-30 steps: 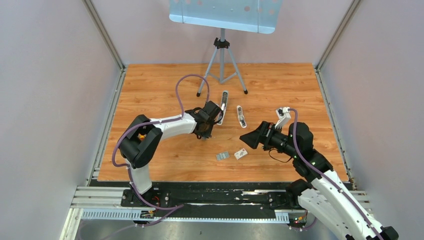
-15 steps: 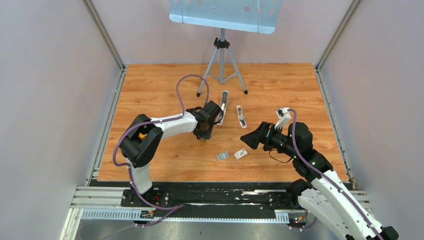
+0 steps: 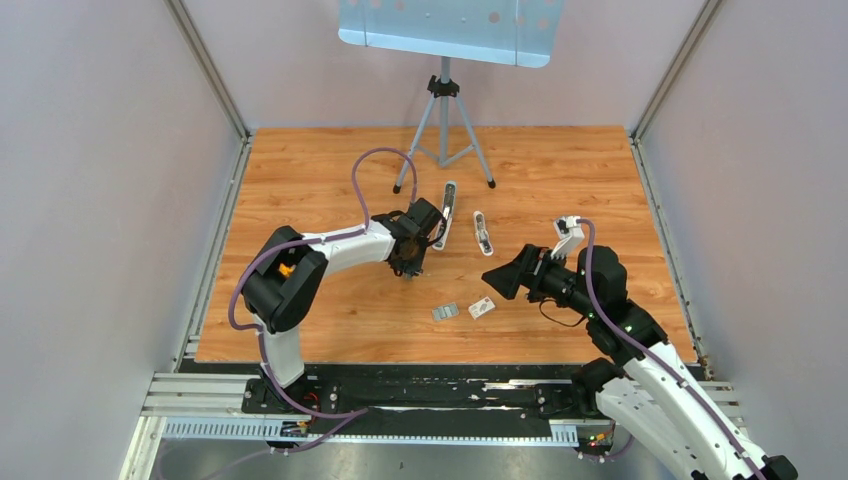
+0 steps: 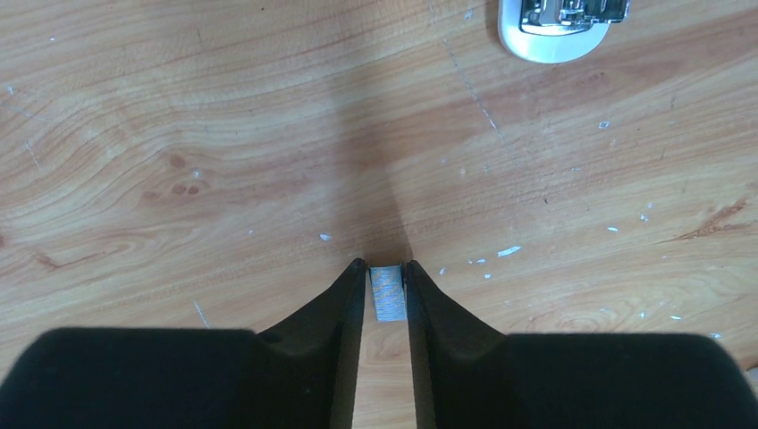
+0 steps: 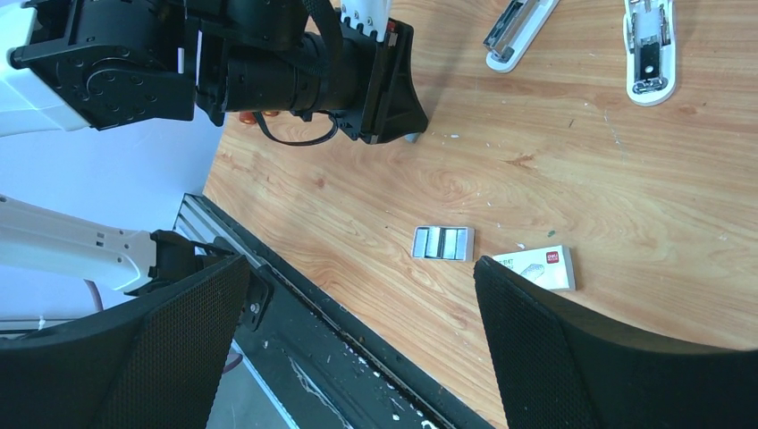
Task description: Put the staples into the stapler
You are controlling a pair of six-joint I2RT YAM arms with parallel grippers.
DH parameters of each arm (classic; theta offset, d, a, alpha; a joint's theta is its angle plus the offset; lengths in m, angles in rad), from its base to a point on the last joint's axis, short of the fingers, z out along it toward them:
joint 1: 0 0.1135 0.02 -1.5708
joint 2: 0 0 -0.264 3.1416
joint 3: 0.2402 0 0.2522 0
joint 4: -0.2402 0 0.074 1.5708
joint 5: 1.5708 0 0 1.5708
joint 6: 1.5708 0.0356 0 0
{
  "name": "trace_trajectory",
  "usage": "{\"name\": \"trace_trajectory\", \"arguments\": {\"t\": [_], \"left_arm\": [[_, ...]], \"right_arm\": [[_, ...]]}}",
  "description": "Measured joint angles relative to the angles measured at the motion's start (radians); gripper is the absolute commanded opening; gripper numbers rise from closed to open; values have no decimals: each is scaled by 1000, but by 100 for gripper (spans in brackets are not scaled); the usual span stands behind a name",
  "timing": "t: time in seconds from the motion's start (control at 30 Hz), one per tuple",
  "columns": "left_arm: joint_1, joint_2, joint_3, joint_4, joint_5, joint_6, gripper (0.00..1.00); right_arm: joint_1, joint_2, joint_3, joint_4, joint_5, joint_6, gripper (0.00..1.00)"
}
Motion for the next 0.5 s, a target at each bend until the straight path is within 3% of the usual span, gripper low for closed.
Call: {"name": "trace_trajectory", "arguments": {"t": [0.5], "left_arm": [[1, 1, 51, -26, 4, -3, 18]], "right_arm": [[0, 0, 0, -20, 12, -10, 100]]}}
